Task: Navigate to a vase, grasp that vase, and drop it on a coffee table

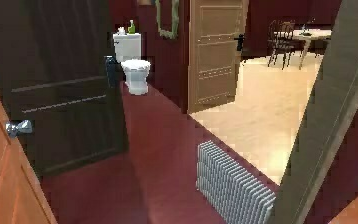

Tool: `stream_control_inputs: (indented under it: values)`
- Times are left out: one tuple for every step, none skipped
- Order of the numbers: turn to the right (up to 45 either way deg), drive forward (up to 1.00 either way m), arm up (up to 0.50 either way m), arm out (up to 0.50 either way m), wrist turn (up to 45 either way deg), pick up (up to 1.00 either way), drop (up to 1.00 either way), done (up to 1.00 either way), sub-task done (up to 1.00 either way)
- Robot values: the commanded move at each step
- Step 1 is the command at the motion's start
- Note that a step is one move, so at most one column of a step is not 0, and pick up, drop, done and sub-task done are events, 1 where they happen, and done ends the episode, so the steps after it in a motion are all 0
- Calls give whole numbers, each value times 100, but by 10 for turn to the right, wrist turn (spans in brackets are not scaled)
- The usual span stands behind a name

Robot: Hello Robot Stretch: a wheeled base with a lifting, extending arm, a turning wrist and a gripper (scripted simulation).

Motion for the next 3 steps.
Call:
stream_control_inputs:
  values:
    - [450,0,0,0,0,0,0,0,0]
    - [270,0,0,0,0,0,0,0,0]
    - [0,100,0,0,0,0,0,0,0]
